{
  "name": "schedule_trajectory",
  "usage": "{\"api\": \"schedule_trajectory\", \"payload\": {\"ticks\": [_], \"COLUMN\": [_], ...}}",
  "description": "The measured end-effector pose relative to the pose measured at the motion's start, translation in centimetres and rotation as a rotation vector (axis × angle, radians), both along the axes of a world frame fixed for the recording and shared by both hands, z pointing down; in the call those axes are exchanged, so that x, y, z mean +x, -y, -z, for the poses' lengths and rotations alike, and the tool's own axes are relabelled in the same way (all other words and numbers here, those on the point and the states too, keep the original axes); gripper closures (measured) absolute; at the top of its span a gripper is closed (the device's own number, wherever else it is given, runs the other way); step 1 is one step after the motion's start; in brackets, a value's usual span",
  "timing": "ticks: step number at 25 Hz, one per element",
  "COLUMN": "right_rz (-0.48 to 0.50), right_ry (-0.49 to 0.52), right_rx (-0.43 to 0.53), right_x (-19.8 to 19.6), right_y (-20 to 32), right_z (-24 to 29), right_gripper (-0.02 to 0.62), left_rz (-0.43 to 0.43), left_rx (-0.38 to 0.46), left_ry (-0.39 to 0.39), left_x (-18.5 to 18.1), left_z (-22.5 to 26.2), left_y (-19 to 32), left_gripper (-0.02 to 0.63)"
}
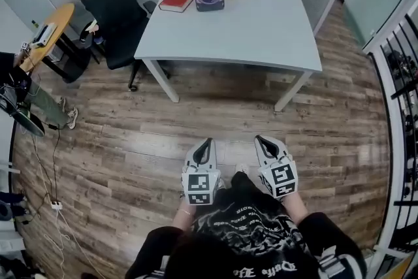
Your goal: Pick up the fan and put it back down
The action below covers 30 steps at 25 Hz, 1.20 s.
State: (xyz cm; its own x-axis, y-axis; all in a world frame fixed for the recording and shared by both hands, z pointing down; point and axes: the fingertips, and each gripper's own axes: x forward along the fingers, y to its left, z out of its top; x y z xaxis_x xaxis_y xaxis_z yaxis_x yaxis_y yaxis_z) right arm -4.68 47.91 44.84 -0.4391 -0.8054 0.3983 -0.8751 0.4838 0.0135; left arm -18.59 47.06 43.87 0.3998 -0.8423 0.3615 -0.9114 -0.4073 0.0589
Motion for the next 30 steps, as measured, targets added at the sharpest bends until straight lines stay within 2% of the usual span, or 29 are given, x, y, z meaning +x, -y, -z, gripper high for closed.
{"api": "schedule_trajectory", "payload": {"ticks": [4,5,7,8,10,12,23,30], "right_rz": [-0.059,-0.051,-0.017,-0.003,0.008,0.008,-0.032,-0.041], "right_ry": [0.047,0.055,0.064,0.064,0.063,0.064,0.056,0.058], "right_rx": [0.015,0.01,-0.004,-0.008,-0.007,-0.002,0.061,0.059], "right_x": [0.8,0.6,0.1,-0.2,-0.5,-0.8,-2.1,-1.2], "right_y": [0.6,0.6,0.7,0.7,0.6,0.7,1.7,3.4], "right_z": [0.4,0.5,0.5,0.4,0.3,0.3,1.6,0.8], "right_gripper": [0.585,0.547,0.391,0.353,0.324,0.29,0.276,0.276], "left_rz": [-0.022,-0.032,-0.057,-0.067,-0.082,-0.098,-0.152,-0.131], "left_rx": [-0.003,-0.007,-0.005,0.001,0.014,0.02,0.014,0.008], "left_ry": [-0.037,-0.052,-0.078,-0.085,-0.087,-0.082,-0.077,-0.07], "left_x": [-0.3,-0.2,-0.1,0.0,0.0,-0.2,-1.7,-1.3], "left_z": [0.0,0.2,0.6,0.8,0.8,0.8,0.4,-0.8], "left_y": [0.1,0.2,0.5,0.6,0.6,0.7,0.7,2.1], "left_gripper": [0.581,0.569,0.45,0.398,0.339,0.311,0.304,0.304]}}
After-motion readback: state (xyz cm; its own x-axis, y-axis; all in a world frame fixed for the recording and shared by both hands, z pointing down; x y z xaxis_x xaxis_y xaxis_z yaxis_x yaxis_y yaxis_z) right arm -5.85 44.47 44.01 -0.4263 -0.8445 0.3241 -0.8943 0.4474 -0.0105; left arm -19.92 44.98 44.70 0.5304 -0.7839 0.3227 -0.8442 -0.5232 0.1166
